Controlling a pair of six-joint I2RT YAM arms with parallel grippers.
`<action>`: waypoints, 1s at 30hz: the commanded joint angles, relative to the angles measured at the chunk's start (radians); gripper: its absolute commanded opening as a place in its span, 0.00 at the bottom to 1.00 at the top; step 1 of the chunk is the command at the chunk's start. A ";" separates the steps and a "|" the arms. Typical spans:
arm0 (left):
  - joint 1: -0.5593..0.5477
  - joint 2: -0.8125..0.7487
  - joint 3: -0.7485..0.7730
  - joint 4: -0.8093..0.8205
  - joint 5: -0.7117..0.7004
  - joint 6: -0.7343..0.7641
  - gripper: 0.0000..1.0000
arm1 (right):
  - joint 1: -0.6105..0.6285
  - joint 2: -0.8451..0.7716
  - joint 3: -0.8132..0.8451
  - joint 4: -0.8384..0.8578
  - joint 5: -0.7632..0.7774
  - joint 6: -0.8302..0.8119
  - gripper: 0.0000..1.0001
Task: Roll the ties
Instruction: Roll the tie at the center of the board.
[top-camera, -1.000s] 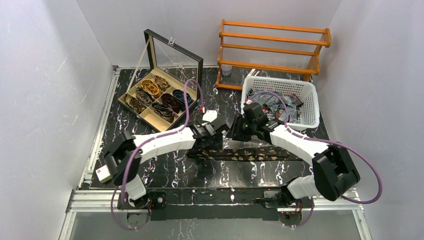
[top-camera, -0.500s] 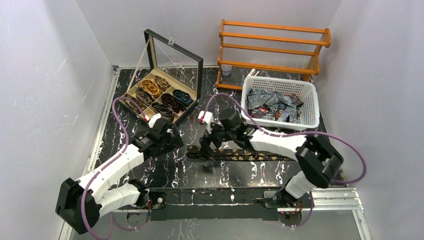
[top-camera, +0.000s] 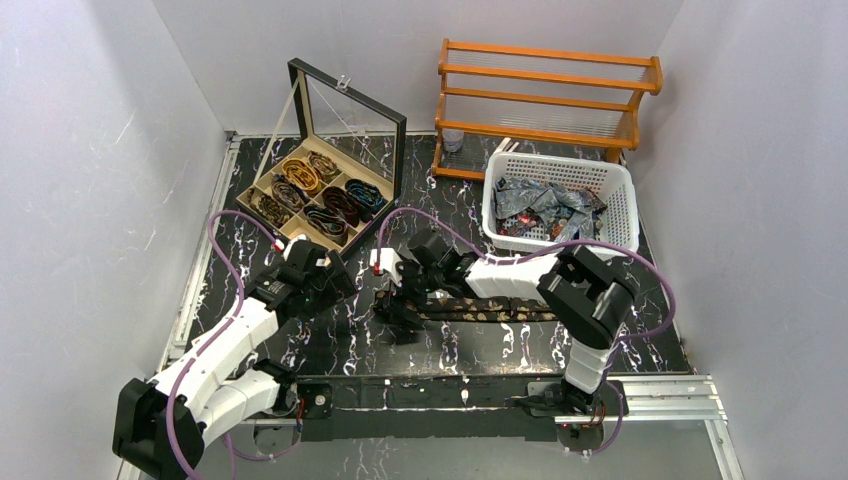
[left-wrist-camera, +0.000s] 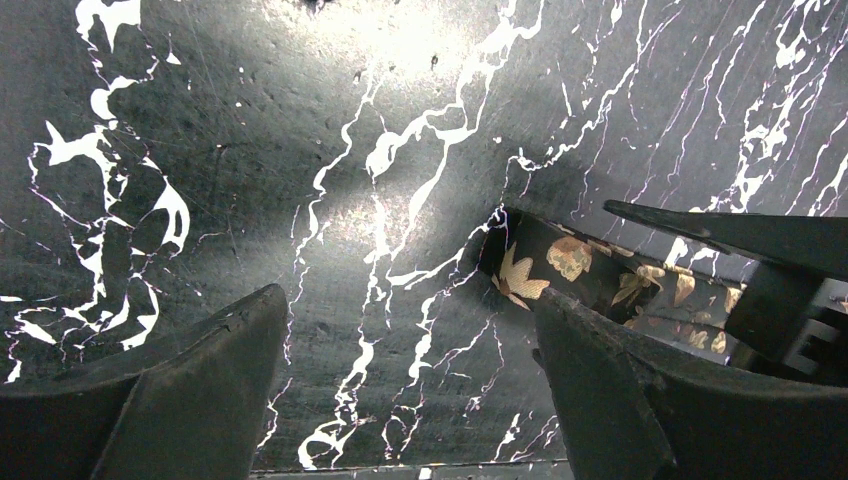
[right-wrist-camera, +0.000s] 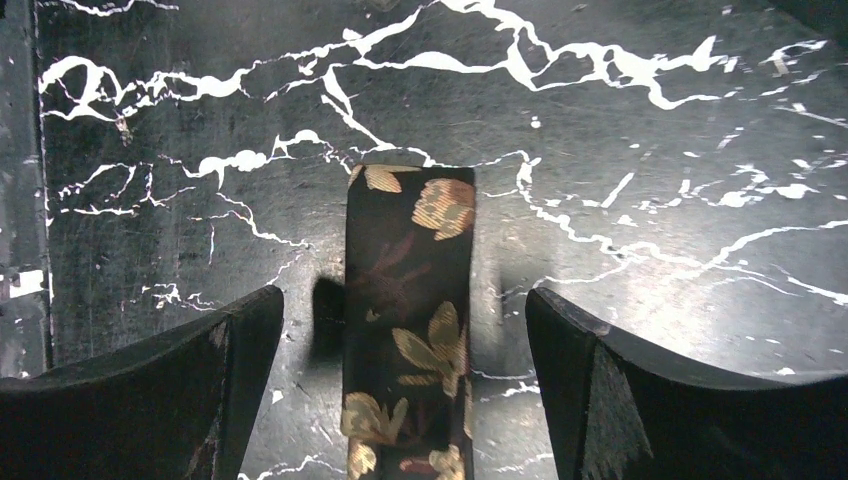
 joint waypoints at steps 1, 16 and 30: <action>0.005 -0.016 -0.020 -0.007 0.021 0.015 0.92 | 0.015 0.035 0.035 0.010 0.042 -0.038 0.99; 0.005 -0.031 -0.061 0.016 0.044 0.000 0.92 | 0.087 0.047 -0.075 0.037 0.229 -0.049 0.52; 0.005 -0.083 -0.091 0.018 0.055 -0.019 0.93 | 0.116 0.019 -0.023 0.013 0.227 -0.020 0.61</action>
